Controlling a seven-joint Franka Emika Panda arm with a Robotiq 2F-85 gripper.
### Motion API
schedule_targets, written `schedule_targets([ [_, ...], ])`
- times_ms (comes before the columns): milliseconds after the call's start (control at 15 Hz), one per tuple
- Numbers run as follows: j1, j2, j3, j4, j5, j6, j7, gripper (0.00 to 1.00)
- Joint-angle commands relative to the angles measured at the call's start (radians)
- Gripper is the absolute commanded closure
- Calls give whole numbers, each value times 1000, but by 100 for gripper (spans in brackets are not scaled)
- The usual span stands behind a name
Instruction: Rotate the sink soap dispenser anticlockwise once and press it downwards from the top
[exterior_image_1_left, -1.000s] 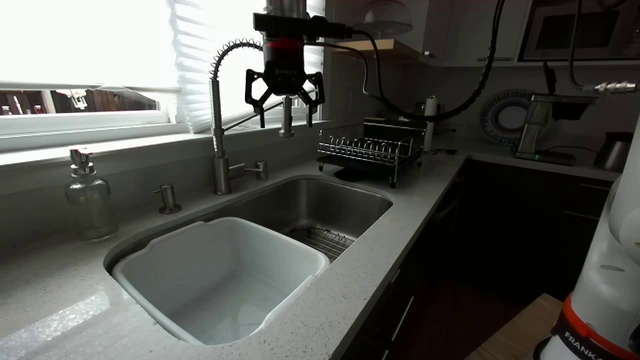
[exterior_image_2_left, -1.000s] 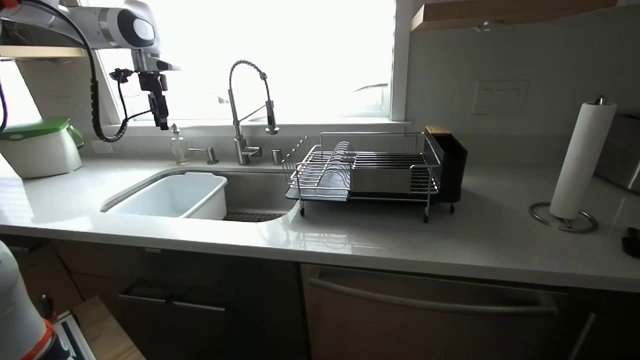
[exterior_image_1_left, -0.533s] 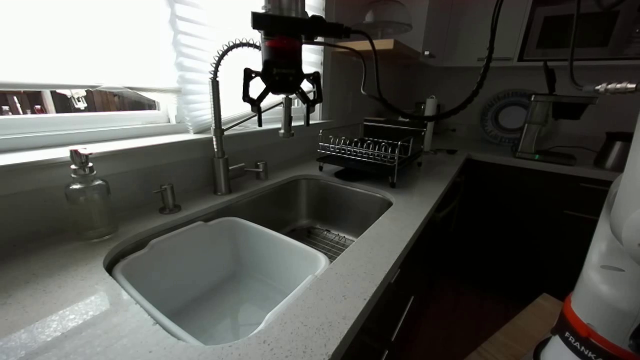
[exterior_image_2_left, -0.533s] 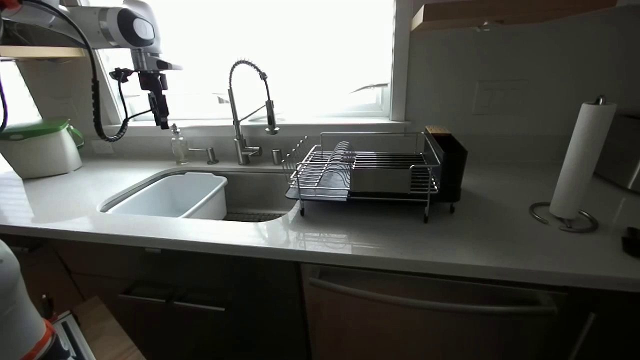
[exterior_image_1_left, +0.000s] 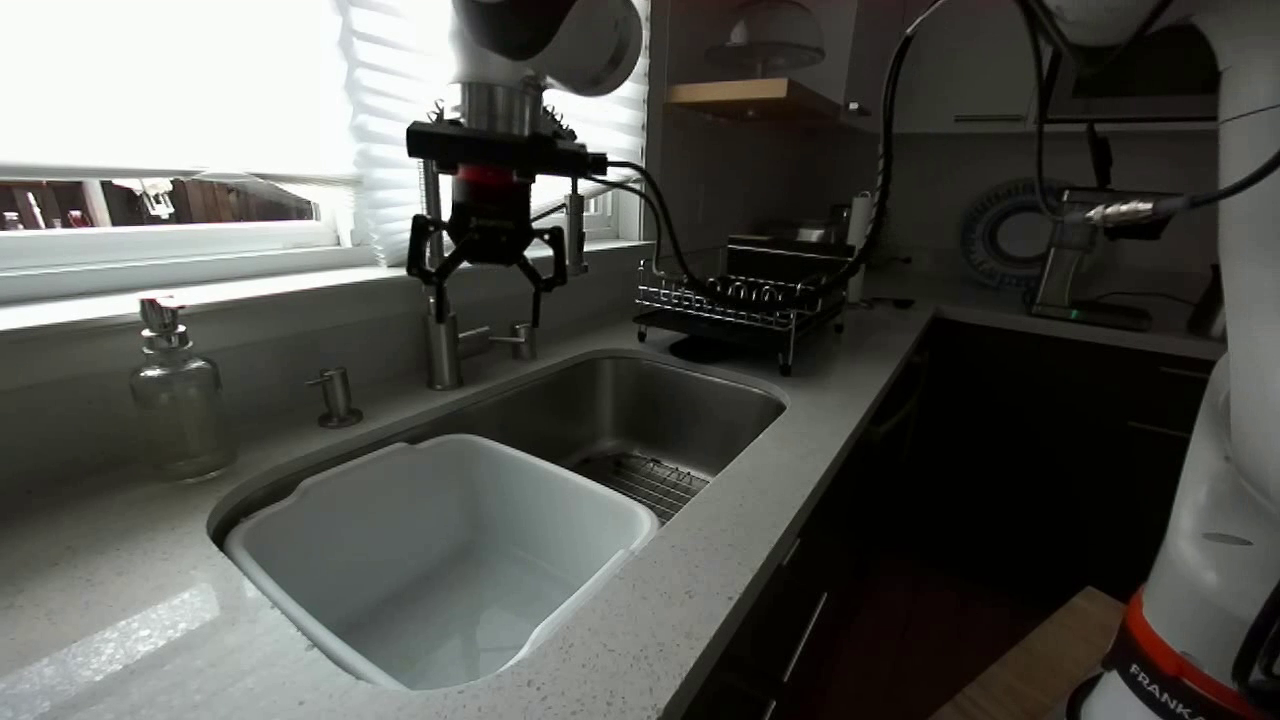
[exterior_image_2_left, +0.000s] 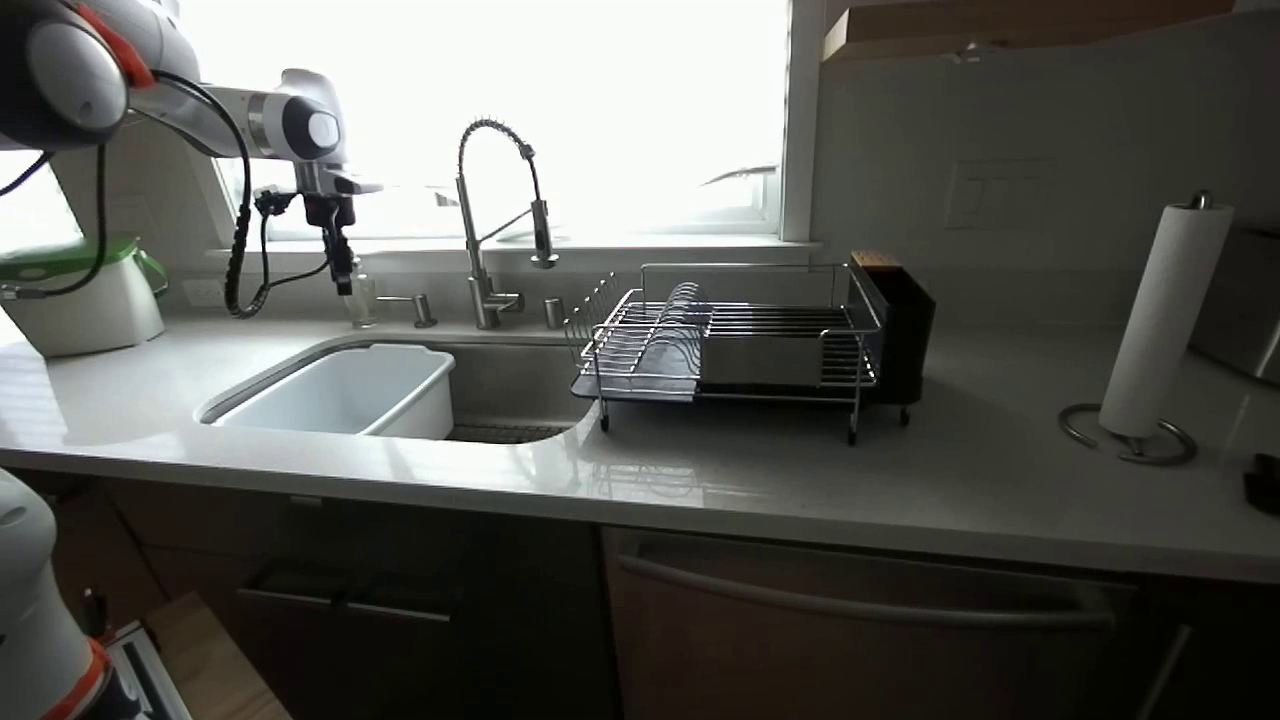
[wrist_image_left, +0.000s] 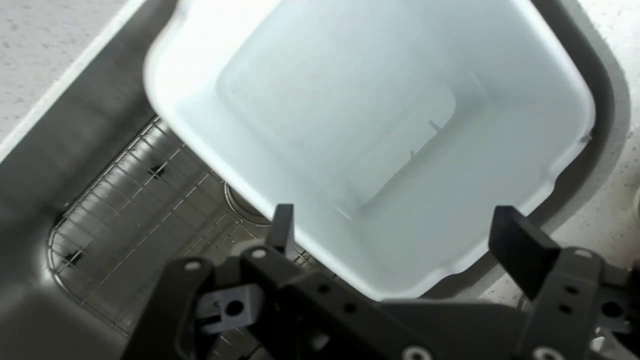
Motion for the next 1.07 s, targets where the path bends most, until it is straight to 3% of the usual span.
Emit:
schedule_targets([
  [0, 62, 154, -48, 138, 2, 64, 92, 0],
  [467, 132, 375, -99, 357, 52, 199, 140, 0],
  [1000, 196, 538, -114, 543, 52, 306, 82, 0],
])
